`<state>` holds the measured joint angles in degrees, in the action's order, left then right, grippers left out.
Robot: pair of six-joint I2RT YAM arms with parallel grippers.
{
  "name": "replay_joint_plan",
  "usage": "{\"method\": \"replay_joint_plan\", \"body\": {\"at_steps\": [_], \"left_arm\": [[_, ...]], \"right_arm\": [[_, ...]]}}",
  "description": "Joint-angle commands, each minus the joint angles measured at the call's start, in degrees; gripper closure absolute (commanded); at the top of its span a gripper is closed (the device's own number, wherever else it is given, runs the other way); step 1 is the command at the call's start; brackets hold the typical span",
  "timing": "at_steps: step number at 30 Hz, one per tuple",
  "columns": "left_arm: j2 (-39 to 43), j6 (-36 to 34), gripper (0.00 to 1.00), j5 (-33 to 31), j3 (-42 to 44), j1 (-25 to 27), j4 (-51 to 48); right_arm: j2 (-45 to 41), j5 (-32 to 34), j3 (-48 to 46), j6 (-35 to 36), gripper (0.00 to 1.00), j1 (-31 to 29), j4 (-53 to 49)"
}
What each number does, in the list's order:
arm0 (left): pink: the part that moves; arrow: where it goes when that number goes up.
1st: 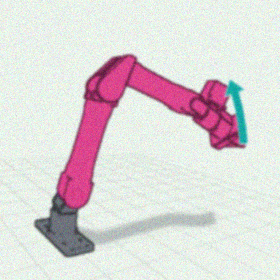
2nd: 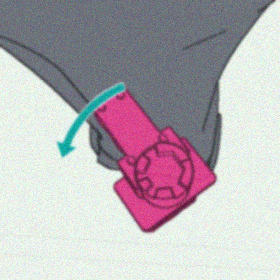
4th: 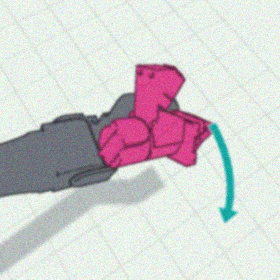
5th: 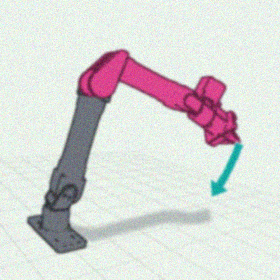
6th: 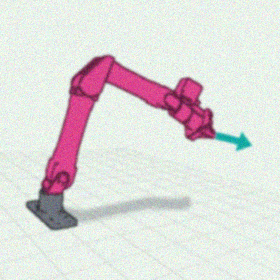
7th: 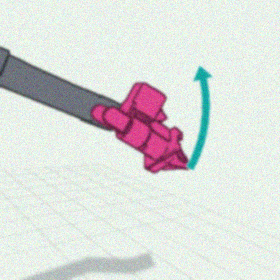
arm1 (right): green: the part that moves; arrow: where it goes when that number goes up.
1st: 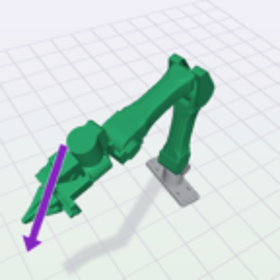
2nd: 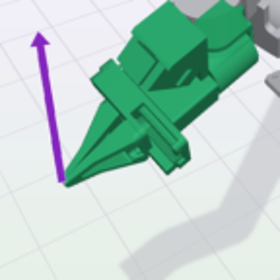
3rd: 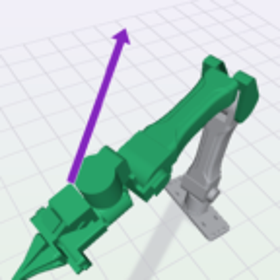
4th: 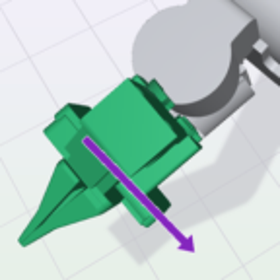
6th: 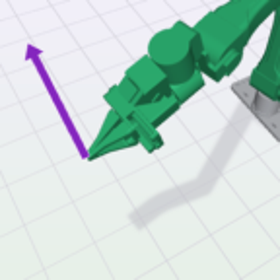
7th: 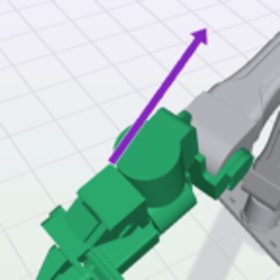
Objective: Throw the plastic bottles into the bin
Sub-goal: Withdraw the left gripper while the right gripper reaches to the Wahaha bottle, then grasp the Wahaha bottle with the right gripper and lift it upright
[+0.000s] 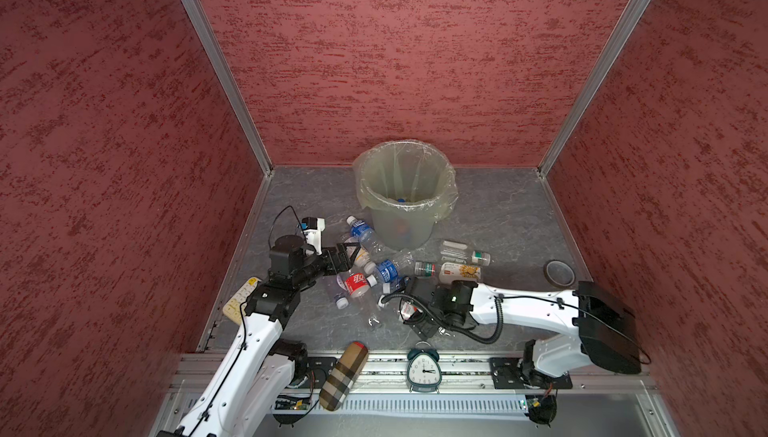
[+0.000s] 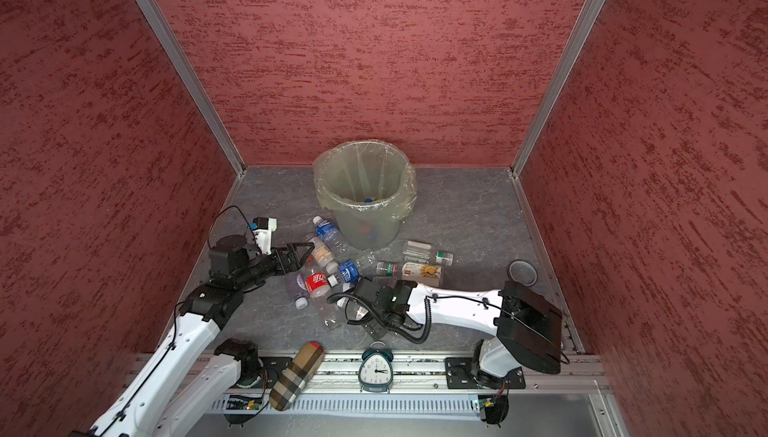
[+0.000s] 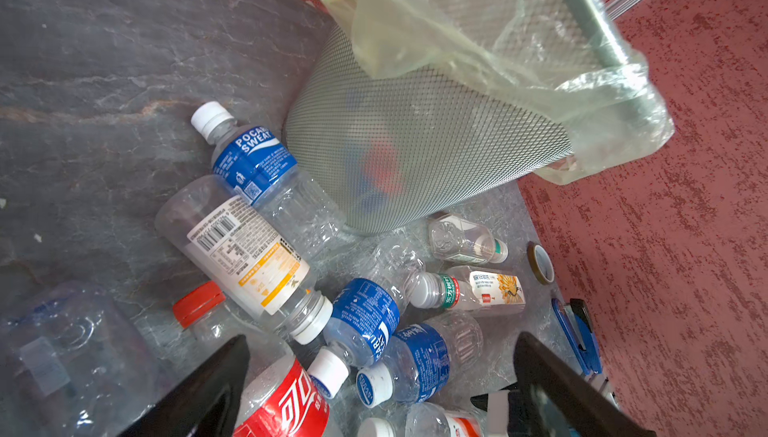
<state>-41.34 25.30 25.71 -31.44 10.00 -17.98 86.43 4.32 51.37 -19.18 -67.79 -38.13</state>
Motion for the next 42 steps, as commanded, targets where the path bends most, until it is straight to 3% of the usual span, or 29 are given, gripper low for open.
{"method": "replay_joint_plan", "body": {"at_steps": [1, 7, 14, 29, 34, 42], "left_arm": [[0.4, 0.6, 0.01, 2.1, 0.5, -0.7, 2.2], [1.2, 0.4, 0.01, 3.1, 1.5, -1.5, 2.1], [1.7, 0.5, 0.01, 3.7, 2.3, -2.3, 2.2], [1.9, 0.9, 0.01, 2.7, 2.3, -2.7, 1.4], [3.5, 0.9, 0.01, 0.8, 2.2, -2.6, -0.2], [4.6, 0.5, 0.01, 0.8, 1.7, -2.5, -2.5]], "right_arm": [[1.3, 2.6, 1.9, 1.9, 0.24, -0.5, -2.3], [3.1, 3.4, 3.3, 3.3, 0.33, -0.4, -3.3], [3.1, 2.5, 3.9, 3.5, 0.55, -0.5, -4.2], [-8.2, 5.1, 8.9, 1.1, 0.58, -1.9, -9.4], [-13.0, 11.1, 9.0, -1.3, 0.58, -2.0, -8.2], [-24.5, 26.2, 2.3, -8.4, 0.57, -2.6, 3.4]]}}
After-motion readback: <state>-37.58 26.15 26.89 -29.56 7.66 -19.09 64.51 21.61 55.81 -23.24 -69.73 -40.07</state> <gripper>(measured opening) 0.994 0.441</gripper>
